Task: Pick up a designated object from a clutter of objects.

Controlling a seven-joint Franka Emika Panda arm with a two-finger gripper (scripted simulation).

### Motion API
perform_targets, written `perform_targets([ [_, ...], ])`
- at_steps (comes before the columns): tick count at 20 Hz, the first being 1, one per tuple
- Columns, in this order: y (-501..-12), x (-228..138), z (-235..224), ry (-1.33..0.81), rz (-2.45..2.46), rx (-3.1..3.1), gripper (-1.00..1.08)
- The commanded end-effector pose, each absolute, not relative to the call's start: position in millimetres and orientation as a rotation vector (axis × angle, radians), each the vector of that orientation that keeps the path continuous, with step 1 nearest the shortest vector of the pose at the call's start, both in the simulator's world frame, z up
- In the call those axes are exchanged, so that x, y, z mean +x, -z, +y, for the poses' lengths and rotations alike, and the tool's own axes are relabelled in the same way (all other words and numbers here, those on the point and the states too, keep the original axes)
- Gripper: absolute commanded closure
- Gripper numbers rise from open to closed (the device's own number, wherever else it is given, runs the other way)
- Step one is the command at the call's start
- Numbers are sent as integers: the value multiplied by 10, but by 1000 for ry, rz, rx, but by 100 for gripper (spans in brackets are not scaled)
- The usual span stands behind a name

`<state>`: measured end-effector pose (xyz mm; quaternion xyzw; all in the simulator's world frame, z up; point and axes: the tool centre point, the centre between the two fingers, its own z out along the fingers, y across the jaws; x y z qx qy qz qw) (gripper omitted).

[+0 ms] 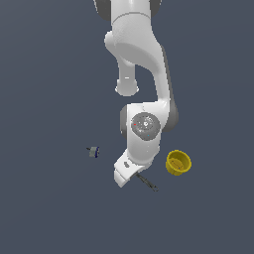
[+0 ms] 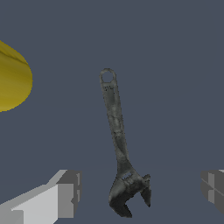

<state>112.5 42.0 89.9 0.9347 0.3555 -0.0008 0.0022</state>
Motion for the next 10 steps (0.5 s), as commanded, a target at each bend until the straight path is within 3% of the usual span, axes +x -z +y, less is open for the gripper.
perform_targets([
  [1,-762,1150,443,0,1166,2914,-92],
  [10,-587,1161,471,2,1223,2894,-92],
])
